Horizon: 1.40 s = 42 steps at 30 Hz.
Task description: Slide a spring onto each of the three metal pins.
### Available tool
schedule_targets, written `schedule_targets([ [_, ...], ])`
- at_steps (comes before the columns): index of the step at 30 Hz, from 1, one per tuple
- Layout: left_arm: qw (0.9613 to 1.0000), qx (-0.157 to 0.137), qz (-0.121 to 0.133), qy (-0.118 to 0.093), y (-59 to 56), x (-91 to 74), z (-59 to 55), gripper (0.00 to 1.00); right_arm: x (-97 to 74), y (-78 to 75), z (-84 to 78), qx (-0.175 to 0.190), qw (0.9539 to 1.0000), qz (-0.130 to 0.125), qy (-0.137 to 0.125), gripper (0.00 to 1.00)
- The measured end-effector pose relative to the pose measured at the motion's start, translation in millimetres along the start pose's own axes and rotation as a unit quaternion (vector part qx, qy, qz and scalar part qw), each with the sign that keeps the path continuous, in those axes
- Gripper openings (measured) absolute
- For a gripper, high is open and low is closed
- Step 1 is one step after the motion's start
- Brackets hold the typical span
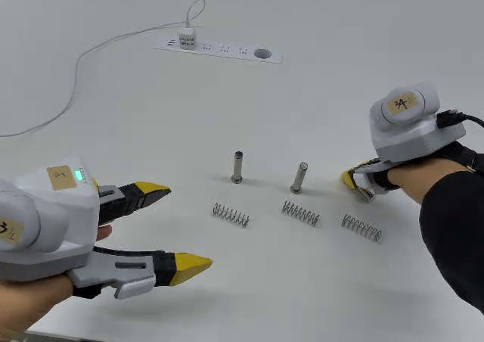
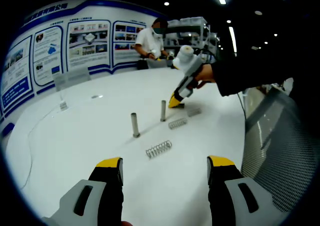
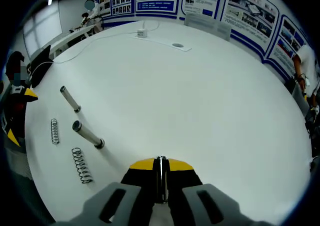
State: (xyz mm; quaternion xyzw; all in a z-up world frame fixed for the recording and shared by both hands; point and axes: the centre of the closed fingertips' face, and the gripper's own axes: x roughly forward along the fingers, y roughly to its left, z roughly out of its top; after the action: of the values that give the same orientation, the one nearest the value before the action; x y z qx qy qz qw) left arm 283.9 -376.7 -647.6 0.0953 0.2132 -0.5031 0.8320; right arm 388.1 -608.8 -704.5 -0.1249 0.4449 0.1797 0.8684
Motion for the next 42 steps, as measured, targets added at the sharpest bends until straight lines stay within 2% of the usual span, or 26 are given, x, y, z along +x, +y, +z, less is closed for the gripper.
schedule_targets([
  [2,1.0,0.001,0.0,-0.001,-0.1,-0.2,1.5,0.7,0.2,-1.0,0.0,0.014,0.9999,0.003,-0.007,0.09],
  [4,1.0,0.003,0.001,-0.002,-0.1,-1.3,4.1,0.7,-0.7,-0.8,-0.6,0.012,0.9999,0.004,-0.006,0.09],
  [8,1.0,0.006,0.004,-0.005,2.1,-4.1,6.3,0.69,-11.8,1.0,8.8,0.027,0.9992,0.009,-0.029,0.09],
  [16,0.9999,0.012,0.004,-0.01,-1.0,-5.7,10.4,0.69,-33.3,3.1,15.6,0.03,0.9982,0.004,-0.052,0.09],
  [25,0.9997,0.019,0.004,-0.013,-3.3,-8.8,14.4,0.69,-47.7,4.2,9.2,0.043,0.9963,-0.003,-0.074,0.09],
  [42,0.9996,0.023,0.009,-0.011,-6.2,-10.8,17.9,0.69,-60.2,6.3,-3.3,0.044,0.9938,-0.006,-0.102,0.09],
])
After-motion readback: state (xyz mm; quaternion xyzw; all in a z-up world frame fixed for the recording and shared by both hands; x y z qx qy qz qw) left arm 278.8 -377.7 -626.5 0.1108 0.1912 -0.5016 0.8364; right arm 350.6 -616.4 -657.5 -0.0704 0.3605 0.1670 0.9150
